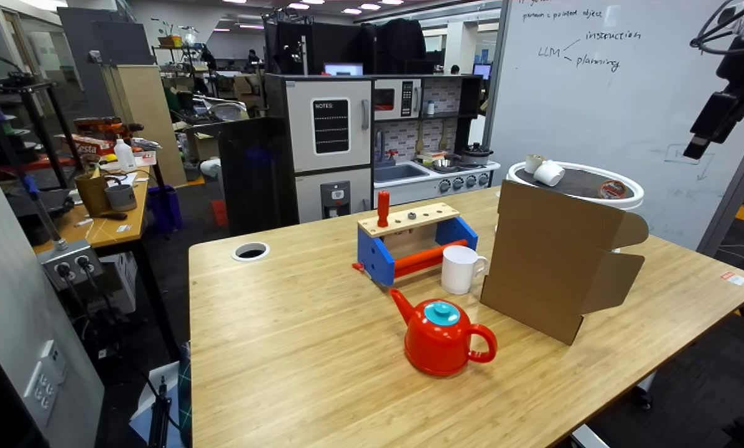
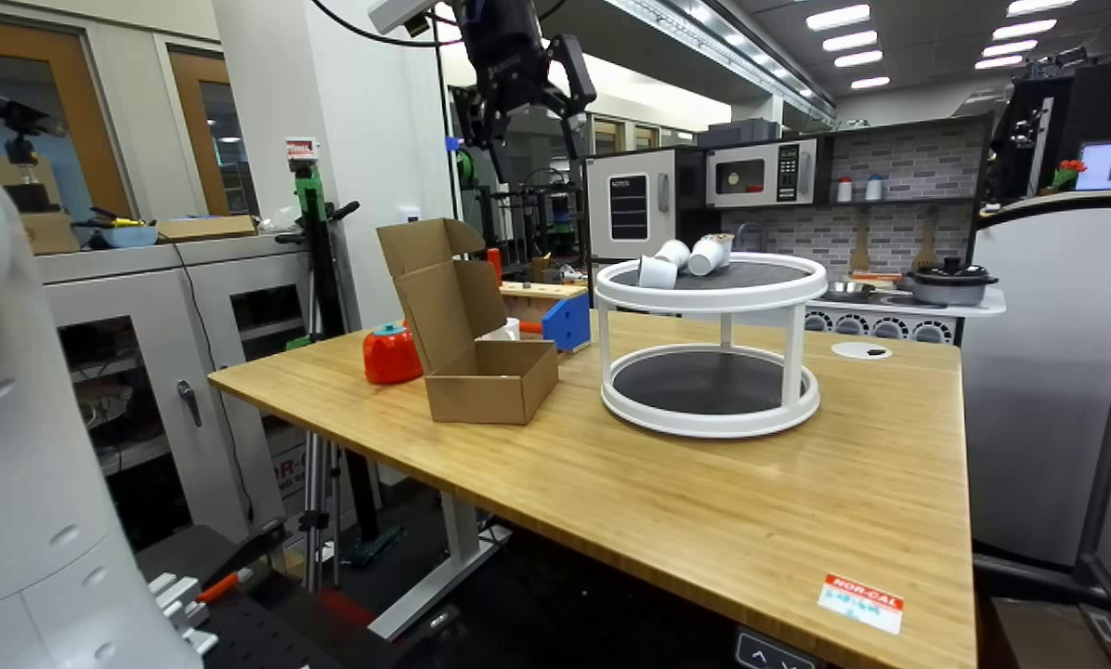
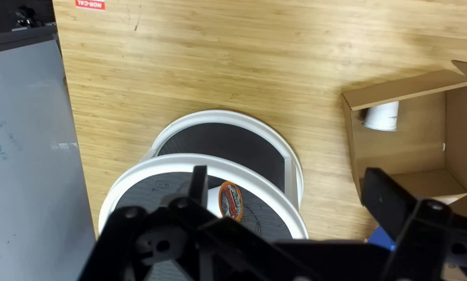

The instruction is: Put the kettle on the top shelf of the stand

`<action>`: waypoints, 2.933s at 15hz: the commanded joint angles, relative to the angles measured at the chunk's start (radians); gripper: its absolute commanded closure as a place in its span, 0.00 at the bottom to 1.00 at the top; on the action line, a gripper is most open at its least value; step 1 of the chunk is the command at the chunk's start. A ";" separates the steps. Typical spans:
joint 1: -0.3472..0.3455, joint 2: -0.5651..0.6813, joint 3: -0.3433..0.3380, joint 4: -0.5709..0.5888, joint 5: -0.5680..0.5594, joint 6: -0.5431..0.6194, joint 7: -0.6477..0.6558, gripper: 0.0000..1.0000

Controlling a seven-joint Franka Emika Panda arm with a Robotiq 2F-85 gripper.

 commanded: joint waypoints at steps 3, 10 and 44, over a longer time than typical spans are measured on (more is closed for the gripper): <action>0.033 -0.011 -0.013 -0.001 0.035 -0.006 -0.057 0.00; 0.075 -0.064 -0.037 -0.015 0.076 -0.003 -0.208 0.00; 0.250 -0.451 -0.086 -0.290 0.076 -0.265 -0.778 0.00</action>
